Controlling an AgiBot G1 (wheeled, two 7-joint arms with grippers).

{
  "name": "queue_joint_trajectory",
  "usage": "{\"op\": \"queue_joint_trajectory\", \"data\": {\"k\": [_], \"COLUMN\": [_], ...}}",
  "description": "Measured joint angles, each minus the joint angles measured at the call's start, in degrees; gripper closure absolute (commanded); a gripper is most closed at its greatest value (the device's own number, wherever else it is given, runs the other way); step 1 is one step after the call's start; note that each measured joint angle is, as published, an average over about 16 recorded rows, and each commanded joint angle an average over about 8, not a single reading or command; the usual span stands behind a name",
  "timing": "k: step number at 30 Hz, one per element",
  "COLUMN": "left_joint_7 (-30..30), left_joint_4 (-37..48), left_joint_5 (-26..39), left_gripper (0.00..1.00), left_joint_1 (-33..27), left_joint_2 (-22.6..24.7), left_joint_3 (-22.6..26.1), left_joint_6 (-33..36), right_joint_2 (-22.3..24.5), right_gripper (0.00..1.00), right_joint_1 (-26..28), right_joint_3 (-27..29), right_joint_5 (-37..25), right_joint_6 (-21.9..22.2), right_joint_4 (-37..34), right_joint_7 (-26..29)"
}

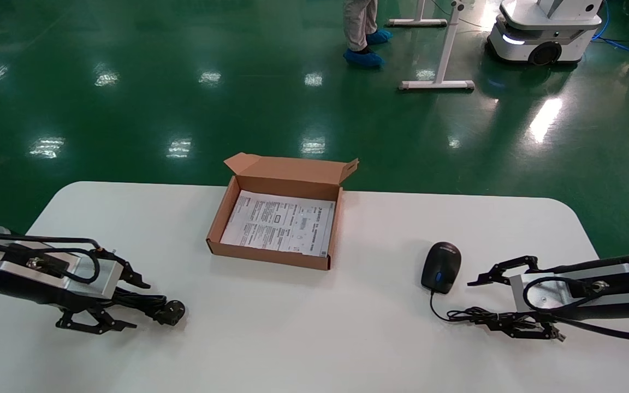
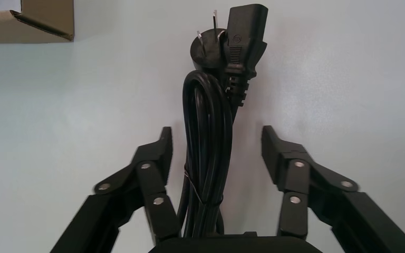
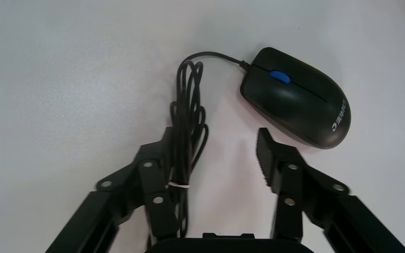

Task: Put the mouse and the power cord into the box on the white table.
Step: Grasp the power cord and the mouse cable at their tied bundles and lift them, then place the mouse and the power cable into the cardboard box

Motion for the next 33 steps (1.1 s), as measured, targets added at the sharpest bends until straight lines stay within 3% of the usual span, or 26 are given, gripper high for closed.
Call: {"op": "queue_joint_trajectory", "data": {"k": [18,26,33], "left_joint_7": [-1.17,-3.59,-6.07], "left_joint_4": [-0.40,-2.53,-7.90], "left_joint_5": [-2.73,-12.14,-21.01], "left_gripper": [1.00,1.00,1.00], "left_joint_1": [-1.27,-5.18,-8.09], "left_joint_2": [-1.13,-4.54,-6.23], "left_joint_3": [-1.77,-8.11,-14.43], "left_joint_6": [1.19,0.78,-3.65], "right_joint_2": [0.38,0.83,-1.09], "right_gripper": [1.00,1.00,1.00], "right_joint_1": [1.29,7.26,14.04], "right_joint_3": [0.46,2.42,4.80], "right_joint_5": [0.66,3.46,6.90], "right_joint_6": [-0.93,-3.12,-3.03], "right_joint_4": [0.63,1.49,2.45], "right_joint_7": [0.50,3.73,7.79]}}
